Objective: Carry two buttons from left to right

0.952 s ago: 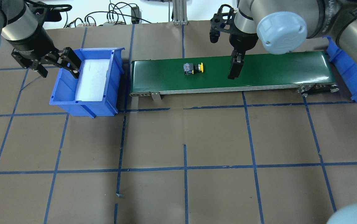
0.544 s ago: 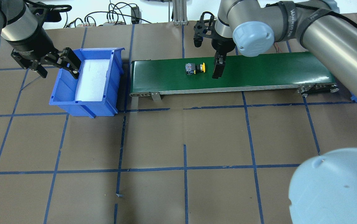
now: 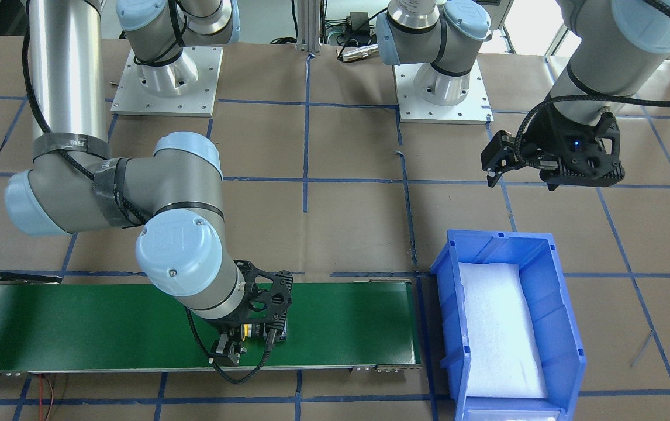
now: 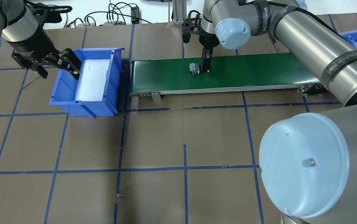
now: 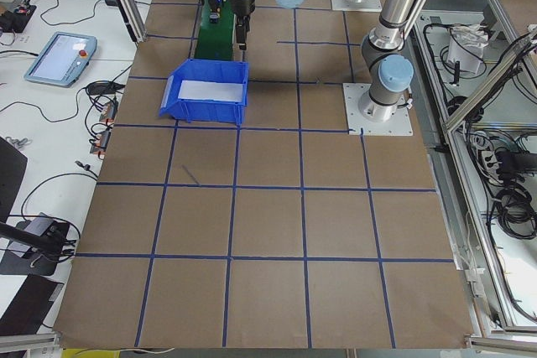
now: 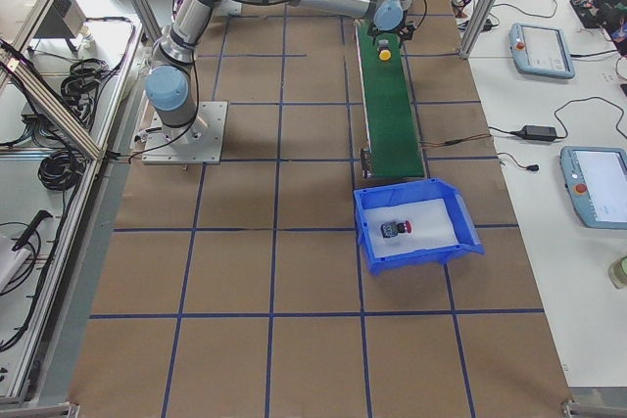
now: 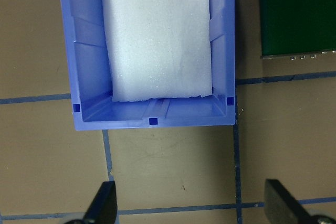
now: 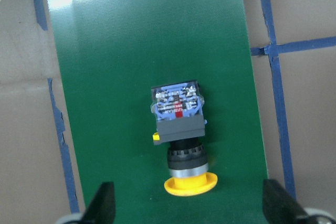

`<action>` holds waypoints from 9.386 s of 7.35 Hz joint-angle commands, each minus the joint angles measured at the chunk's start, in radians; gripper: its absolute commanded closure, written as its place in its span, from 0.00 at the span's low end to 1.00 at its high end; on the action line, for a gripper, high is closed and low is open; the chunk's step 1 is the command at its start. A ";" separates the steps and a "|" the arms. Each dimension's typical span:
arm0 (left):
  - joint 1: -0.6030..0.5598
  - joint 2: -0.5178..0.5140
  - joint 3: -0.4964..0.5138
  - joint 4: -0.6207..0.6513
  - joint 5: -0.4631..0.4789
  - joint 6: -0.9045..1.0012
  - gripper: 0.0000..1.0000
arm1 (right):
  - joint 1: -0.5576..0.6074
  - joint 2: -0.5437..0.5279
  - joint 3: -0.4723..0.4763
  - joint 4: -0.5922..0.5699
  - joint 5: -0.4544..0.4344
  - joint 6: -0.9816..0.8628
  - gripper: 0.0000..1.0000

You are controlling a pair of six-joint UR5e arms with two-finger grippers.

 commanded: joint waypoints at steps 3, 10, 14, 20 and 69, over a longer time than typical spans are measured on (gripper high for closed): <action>0.002 0.003 -0.005 0.000 0.001 0.001 0.00 | 0.005 0.024 0.004 0.000 0.003 0.000 0.02; 0.002 0.003 -0.011 0.002 0.012 0.000 0.00 | -0.015 0.010 -0.007 -0.008 -0.015 -0.051 0.96; 0.003 0.004 -0.009 0.006 0.012 -0.002 0.00 | -0.151 -0.094 -0.006 0.006 -0.018 0.036 0.96; 0.003 0.006 -0.009 0.008 0.012 0.000 0.00 | -0.692 -0.185 -0.018 0.207 -0.015 0.284 0.95; -0.015 0.023 -0.009 -0.031 0.007 -0.010 0.00 | -0.207 -0.658 0.334 0.377 -0.054 1.224 0.00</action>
